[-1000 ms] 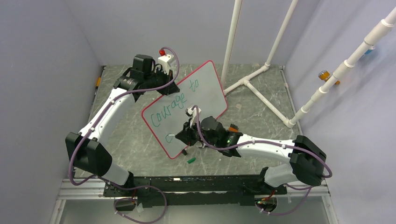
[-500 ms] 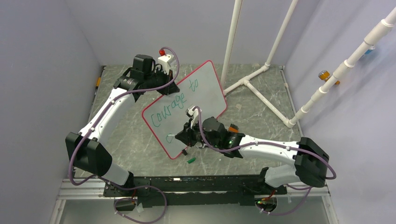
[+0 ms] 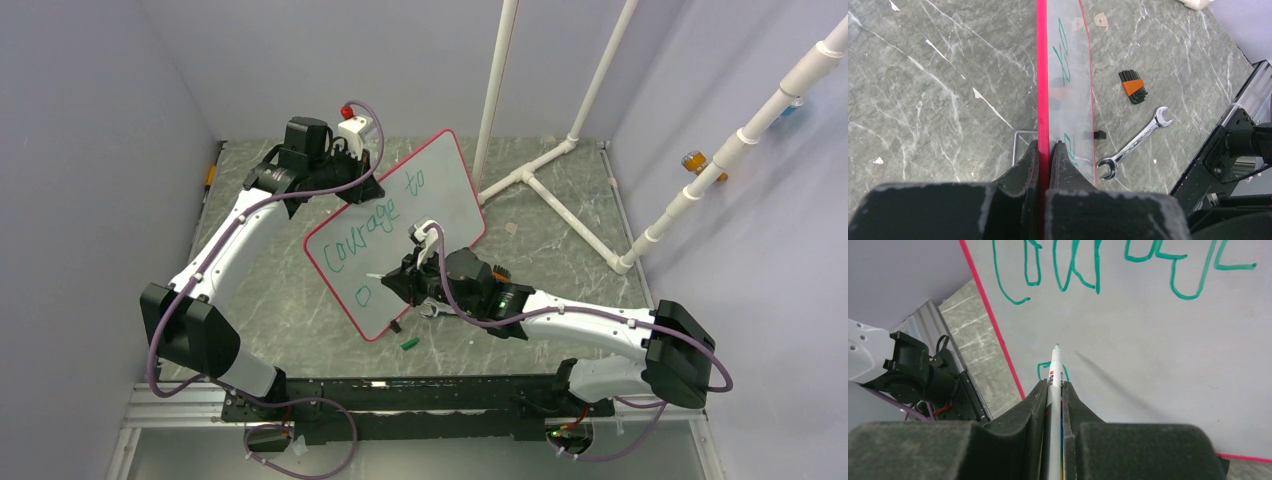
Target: Write a sentence on the whiteboard
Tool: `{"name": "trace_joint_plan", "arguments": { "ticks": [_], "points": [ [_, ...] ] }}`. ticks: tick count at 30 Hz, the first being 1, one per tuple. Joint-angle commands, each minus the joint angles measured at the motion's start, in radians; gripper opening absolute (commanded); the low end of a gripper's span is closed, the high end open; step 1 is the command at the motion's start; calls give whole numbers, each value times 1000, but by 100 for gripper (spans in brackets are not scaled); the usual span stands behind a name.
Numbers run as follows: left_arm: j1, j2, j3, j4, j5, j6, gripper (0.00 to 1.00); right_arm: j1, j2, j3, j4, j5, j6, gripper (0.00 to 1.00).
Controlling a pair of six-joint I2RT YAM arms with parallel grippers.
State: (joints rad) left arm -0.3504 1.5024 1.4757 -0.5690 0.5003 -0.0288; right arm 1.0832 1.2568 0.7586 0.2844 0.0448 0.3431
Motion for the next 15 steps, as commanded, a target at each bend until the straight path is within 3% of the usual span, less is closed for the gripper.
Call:
{"name": "trace_joint_plan", "arguments": {
  "ticks": [1,15],
  "points": [
    [3,10,-28,-45,-155,128,0,-12,11,15,35,36,-21,0],
    [-1,6,-26,-46,-152,130,0,-42,63,17,54,20,-12,0]
  ]
}}
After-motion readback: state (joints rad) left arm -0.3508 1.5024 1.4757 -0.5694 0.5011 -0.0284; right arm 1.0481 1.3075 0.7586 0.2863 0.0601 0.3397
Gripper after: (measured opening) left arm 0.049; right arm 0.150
